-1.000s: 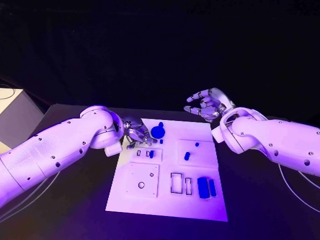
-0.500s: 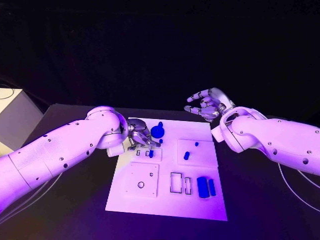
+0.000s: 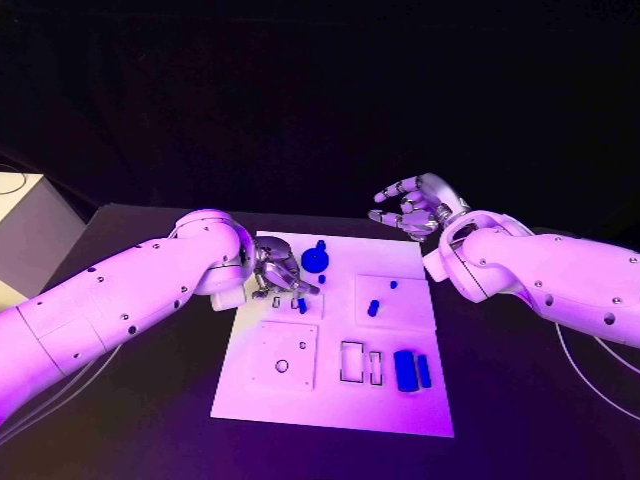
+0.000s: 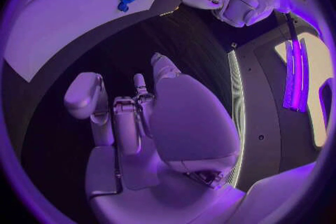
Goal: Assemble the parts on the task board
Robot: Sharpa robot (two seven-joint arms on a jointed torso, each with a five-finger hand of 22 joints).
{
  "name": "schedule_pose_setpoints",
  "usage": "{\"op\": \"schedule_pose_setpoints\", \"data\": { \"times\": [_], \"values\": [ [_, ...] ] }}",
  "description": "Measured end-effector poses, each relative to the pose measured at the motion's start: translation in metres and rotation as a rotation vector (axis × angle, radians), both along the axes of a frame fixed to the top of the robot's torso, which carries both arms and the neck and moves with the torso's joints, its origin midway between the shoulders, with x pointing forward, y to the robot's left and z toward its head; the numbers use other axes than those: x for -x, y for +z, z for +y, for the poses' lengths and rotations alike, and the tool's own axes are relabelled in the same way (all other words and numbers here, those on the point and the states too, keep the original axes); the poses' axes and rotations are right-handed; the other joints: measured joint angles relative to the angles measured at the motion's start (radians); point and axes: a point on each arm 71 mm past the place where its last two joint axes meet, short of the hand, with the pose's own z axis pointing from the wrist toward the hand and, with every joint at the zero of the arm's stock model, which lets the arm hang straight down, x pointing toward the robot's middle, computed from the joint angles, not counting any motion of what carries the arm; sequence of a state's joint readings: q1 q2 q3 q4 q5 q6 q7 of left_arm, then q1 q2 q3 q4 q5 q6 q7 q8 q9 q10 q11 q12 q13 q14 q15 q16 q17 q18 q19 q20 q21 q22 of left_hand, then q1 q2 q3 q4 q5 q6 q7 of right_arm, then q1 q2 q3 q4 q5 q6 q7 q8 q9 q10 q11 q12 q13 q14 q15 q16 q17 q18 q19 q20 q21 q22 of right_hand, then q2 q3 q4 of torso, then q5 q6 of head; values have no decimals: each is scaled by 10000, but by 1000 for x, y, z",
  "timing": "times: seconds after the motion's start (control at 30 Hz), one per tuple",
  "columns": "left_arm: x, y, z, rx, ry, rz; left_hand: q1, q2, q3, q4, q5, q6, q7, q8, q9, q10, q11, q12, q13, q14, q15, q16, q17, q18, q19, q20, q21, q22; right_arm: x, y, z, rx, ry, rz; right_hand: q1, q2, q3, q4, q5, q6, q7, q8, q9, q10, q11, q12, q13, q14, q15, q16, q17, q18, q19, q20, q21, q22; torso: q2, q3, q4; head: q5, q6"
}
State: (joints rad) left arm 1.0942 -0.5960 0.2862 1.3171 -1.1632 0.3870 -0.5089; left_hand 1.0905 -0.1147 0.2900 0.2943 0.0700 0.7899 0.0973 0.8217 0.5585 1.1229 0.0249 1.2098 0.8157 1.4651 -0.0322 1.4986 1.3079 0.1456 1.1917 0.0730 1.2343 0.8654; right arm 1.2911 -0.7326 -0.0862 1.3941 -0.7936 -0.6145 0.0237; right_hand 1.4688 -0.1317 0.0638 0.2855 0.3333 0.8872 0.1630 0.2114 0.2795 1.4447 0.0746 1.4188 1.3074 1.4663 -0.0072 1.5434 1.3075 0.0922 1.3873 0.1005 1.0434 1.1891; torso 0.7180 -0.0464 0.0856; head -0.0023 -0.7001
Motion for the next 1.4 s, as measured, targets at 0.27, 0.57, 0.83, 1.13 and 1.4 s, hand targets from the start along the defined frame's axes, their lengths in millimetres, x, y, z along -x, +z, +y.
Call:
{"op": "schedule_pose_setpoints", "data": {
  "times": [0.27,0.57,0.83,1.13,1.4],
  "values": [
    [1,1,1,-62,-13,-77,0,0,-31,-4,0,17,-51,57,128,16,-16,13,25,0,1,0,-1,0,18,-17,0,7,0,-1,0,11,-5,43,0,0,0,0,0,0,0,-38,-9,0,0,1,0,0,0,0,0,-1,0,0,0,0,8,-7,4,-6,-4],
    [0,1,5,-153,39,-107,-42,43,-98,6,0,17,-50,115,189,15,-16,13,45,0,1,-1,-1,0,18,-16,39,26,0,-2,-1,29,-16,88,0,0,0,0,0,0,0,-37,-9,0,0,1,0,0,0,0,0,0,0,0,0,0,7,1,8,-7,-24],
    [2,1,6,-340,-89,-151,-92,93,-209,8,-36,-20,-87,184,341,15,-15,13,45,36,-34,-1,-2,1,18,-16,39,40,0,-5,-1,50,-32,156,0,0,0,0,35,1,-1,-37,-8,0,0,1,-1,0,0,0,-1,0,0,0,0,0,12,6,6,15,-38],
    [3,1,3,-432,-215,-79,-92,93,-264,9,-36,-20,-86,232,377,15,-15,12,55,36,-34,-1,-2,1,18,-15,39,55,0,-6,-2,60,-39,190,0,0,0,0,35,1,-1,-37,-8,0,0,2,-1,0,0,0,-1,0,0,0,0,0,31,8,2,-5,-35],
    [3,0,0,-427,-310,-27,-131,132,-264,9,-36,-20,-86,232,401,14,-15,13,60,36,-34,-1,-2,1,53,-50,39,81,0,-7,-1,64,-27,222,0,0,-1,0,35,1,-1,-37,-8,1,0,2,-1,0,0,0,-1,0,0,0,0,0,36,1,3,-10,-70]
  ]
}}
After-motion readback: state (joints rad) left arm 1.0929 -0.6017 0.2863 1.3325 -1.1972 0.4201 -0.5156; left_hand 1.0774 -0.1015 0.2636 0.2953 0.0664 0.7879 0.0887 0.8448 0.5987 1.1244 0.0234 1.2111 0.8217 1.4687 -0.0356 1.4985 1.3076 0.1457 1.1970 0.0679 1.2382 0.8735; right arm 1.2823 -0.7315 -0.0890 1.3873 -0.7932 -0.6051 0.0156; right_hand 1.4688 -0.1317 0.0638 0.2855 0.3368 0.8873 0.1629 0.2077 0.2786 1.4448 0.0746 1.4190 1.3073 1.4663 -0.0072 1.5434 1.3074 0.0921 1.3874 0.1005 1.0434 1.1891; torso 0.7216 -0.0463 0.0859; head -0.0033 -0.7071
